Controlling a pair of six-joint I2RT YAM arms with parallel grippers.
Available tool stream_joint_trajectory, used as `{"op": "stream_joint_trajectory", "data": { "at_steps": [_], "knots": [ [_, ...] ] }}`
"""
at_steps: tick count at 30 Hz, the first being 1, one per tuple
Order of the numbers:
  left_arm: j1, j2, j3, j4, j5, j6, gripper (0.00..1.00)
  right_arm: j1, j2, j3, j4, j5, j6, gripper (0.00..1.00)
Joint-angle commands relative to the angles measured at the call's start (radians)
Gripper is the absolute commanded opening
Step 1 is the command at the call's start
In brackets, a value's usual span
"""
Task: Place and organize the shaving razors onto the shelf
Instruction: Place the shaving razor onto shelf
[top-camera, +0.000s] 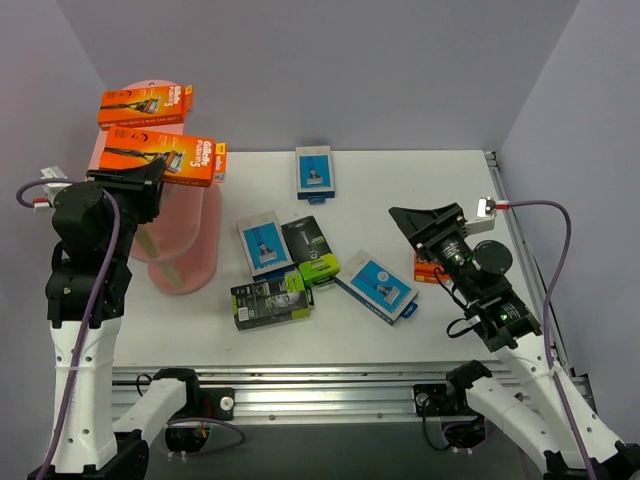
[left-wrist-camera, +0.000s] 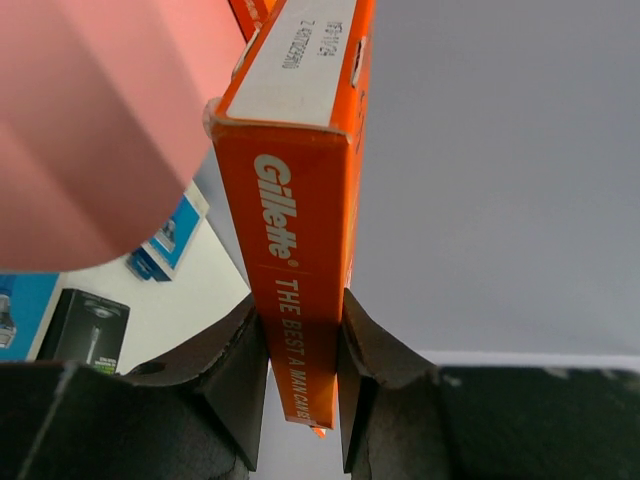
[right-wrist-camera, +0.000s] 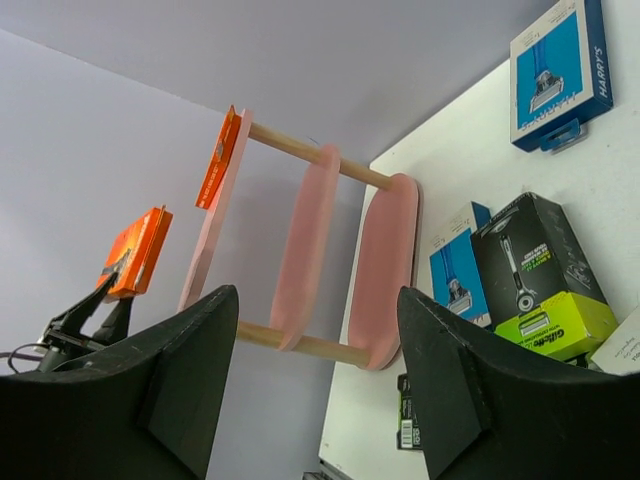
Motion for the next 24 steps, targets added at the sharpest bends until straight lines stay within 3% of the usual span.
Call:
{"op": "stream_joint_trajectory", "data": {
  "at_steps": [1,10,24],
  "knots": [
    [0.095,-0.033,0.025,-0.049,0.046,-0.076,0.02,-0.066,0.009,-0.024,0.087,-0.09,0.005,0.61],
    [0.295,0.016,-0.003,-0.011,0.23,-0.082,0.02,-0.206,0.054,-0.058,0.136,-0.236,0.016,0.61],
    [0.327,0.116,-0.014,0.013,0.262,-0.051,0.02,-0.316,0.117,-0.098,0.21,-0.343,0.031,0.61]
  ]
}}
